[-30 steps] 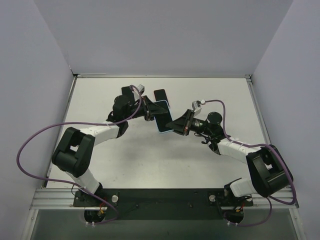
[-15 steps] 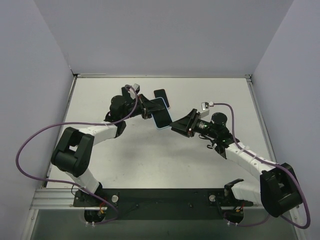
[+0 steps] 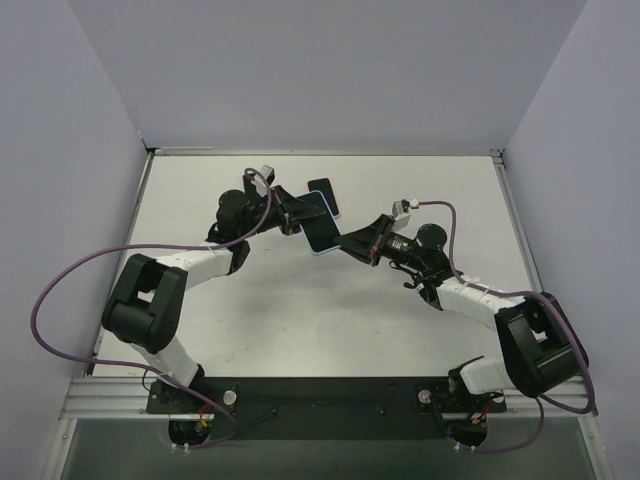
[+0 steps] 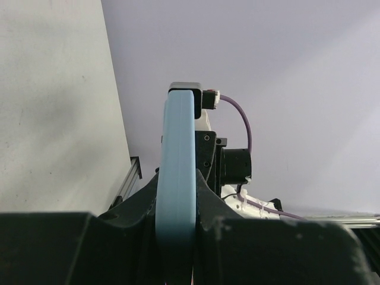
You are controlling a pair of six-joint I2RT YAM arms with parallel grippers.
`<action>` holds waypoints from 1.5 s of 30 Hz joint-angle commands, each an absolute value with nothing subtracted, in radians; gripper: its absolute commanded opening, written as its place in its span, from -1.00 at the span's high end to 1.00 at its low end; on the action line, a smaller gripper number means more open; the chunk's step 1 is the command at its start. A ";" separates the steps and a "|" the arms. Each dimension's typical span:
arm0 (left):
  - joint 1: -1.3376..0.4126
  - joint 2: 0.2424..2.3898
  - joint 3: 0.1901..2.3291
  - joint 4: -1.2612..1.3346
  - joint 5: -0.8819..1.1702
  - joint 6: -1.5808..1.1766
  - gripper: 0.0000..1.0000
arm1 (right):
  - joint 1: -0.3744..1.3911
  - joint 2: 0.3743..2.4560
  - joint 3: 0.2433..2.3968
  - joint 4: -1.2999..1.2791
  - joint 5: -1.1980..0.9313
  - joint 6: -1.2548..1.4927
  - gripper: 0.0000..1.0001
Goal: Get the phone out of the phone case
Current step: Remove the phone case from the phone.
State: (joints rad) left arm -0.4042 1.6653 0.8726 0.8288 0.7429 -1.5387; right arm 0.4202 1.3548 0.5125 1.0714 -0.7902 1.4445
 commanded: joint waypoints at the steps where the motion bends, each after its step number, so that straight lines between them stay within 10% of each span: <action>1: -0.408 1.634 0.923 0.996 0.772 -1.598 1.00 | 0.426 1.417 0.509 1.331 -0.752 1.568 1.00; 28: -0.377 1.669 1.198 1.656 0.554 -1.982 1.00 | 0.456 1.534 0.779 1.666 -0.396 2.152 1.00; 45: -0.382 1.588 1.322 1.641 0.407 -1.996 1.00 | 0.557 1.718 1.164 1.667 -0.255 2.238 1.00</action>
State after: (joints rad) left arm -0.3340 1.7069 1.2266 1.1202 0.3626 -1.9133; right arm 0.5156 1.6592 1.0958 1.3785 -0.3912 1.9739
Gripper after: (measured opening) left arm 0.233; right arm 0.154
